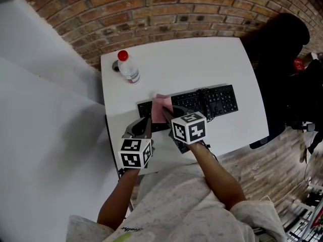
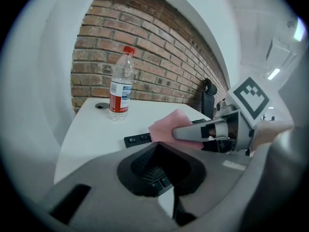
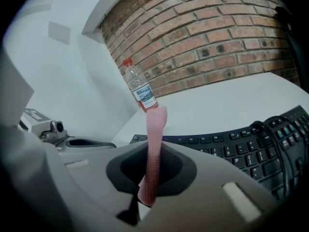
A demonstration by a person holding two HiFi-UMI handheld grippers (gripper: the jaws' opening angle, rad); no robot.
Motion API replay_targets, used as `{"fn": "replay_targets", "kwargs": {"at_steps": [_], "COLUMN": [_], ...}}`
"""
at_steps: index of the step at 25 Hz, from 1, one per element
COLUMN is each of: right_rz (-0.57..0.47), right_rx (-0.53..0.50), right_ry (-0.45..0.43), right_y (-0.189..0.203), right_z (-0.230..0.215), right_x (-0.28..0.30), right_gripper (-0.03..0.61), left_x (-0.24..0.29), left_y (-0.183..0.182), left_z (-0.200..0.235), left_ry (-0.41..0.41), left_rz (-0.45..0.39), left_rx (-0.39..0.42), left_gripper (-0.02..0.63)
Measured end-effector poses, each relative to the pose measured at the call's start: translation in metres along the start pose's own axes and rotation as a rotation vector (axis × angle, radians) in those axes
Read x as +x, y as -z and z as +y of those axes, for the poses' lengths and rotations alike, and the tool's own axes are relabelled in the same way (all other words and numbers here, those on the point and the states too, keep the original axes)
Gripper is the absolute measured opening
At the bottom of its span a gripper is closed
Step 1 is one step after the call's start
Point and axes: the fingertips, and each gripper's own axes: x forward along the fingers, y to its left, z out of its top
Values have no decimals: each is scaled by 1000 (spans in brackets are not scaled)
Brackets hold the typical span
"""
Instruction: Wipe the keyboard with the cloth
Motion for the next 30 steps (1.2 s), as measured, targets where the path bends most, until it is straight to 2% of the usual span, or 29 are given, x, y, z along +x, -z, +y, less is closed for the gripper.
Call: {"fn": "replay_targets", "kwargs": {"at_steps": [26,30], "right_rz": [-48,-60], "right_rx": [25,58], "right_ry": [41,12], "right_y": [-8,-9], "right_z": [-86,-95], "right_x": [-63,-73], "right_gripper": [21,21], "left_x": [38,44], "left_y": [-6,-8], "left_z": [-65,-78], "left_ry": [-36,-42], "left_rz": [-22,-26], "left_rx": [17,17], "left_gripper": [-8,-8]}}
